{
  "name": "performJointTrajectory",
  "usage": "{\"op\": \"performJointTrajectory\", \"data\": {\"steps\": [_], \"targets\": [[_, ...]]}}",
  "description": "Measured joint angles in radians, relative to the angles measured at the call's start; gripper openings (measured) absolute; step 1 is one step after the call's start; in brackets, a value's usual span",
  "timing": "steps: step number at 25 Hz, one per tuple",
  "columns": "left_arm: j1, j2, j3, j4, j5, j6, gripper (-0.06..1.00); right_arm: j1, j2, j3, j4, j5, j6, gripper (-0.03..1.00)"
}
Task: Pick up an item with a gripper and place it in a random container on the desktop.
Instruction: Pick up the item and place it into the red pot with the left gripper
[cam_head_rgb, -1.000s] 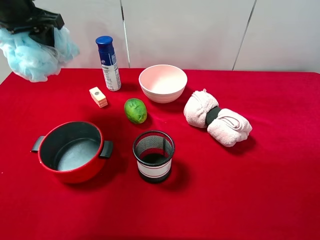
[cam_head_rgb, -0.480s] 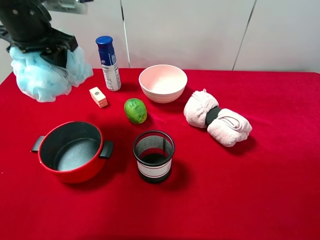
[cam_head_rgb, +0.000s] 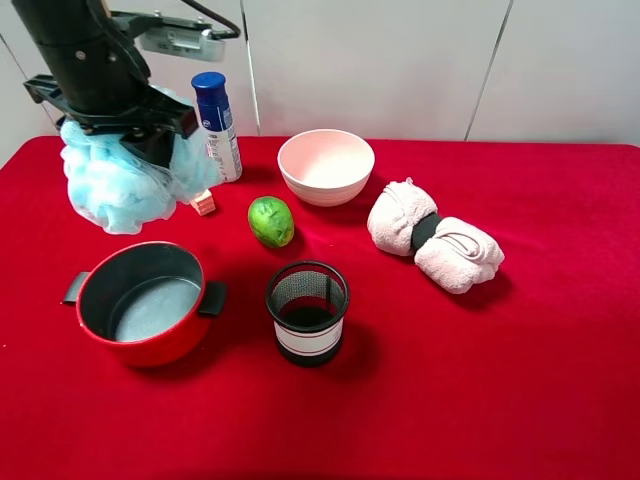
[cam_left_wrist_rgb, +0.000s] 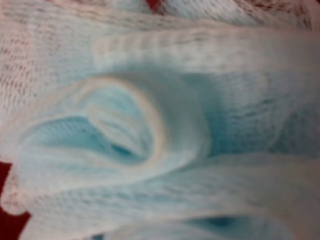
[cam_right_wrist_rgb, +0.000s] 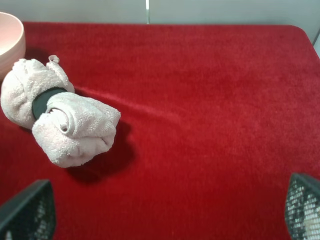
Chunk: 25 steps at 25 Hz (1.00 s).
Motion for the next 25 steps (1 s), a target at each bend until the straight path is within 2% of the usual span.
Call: {"op": "performJointTrajectory", "data": {"steps": [12, 25], "targets": [[-0.119, -0.001, 0.039, 0.012, 0.000, -0.041, 0.51, 0.000, 0.000, 0.000, 0.000, 0.000, 0.000, 0.69], [-0.124, -0.001, 0.265, 0.006, -0.001, -0.045, 0.50, 0.000, 0.000, 0.000, 0.000, 0.000, 0.000, 0.69]]}}
